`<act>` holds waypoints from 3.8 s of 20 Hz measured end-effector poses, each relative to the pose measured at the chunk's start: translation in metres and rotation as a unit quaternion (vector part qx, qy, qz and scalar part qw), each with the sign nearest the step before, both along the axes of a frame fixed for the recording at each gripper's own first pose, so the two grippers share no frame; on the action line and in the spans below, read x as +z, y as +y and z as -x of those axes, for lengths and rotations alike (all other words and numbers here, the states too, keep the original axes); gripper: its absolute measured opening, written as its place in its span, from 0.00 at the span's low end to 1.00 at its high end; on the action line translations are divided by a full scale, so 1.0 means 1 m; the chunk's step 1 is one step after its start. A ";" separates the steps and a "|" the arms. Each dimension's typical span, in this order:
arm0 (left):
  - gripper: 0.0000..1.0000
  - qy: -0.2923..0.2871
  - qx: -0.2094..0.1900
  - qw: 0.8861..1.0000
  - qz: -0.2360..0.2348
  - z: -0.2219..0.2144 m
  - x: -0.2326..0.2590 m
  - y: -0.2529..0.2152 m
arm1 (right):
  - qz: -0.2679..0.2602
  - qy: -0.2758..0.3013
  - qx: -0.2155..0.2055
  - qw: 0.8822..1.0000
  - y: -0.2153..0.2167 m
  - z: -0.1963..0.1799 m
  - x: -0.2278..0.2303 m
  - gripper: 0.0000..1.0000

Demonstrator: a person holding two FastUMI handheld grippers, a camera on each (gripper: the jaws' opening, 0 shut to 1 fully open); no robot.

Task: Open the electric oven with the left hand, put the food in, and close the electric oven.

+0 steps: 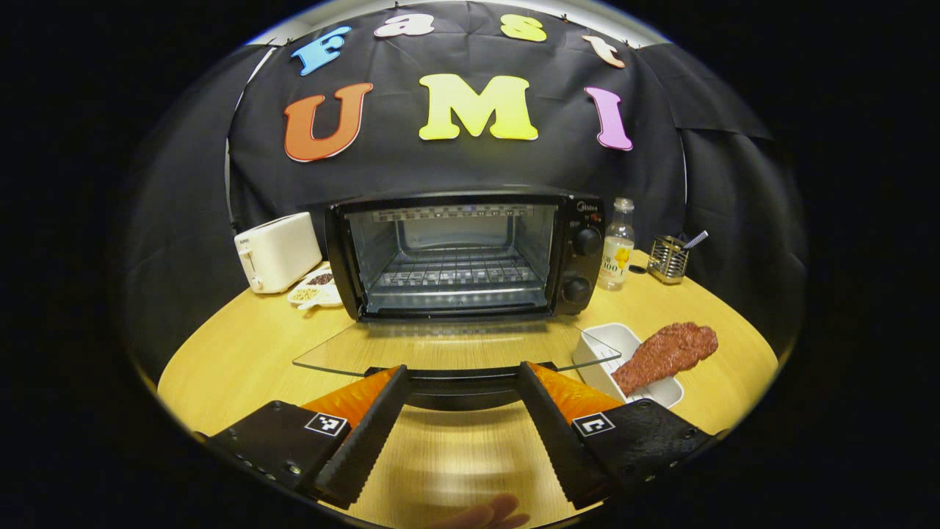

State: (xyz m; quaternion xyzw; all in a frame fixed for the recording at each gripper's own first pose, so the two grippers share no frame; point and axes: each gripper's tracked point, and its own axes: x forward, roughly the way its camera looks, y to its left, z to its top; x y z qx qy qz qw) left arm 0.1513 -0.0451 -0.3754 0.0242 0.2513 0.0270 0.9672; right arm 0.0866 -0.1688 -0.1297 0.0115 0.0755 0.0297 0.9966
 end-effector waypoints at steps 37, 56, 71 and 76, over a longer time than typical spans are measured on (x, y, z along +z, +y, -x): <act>0.95 -0.226 0.019 0.974 -0.007 0.151 0.264 0.007 | -0.278 0.439 0.177 0.836 0.111 -0.063 -0.270 0.14; 0.95 -0.243 0.015 0.970 0.003 0.204 0.268 0.042 | 0.007 0.208 0.185 0.961 0.167 0.002 -0.112 0.12; 0.96 -0.241 0.077 0.968 0.011 0.217 0.232 0.148 | 0.064 0.141 0.152 0.976 0.318 -0.035 -0.133 0.12; 0.95 -0.230 0.097 0.968 0.000 0.207 0.207 0.178 | 0.011 0.130 0.100 0.986 0.341 -0.079 -0.162 0.12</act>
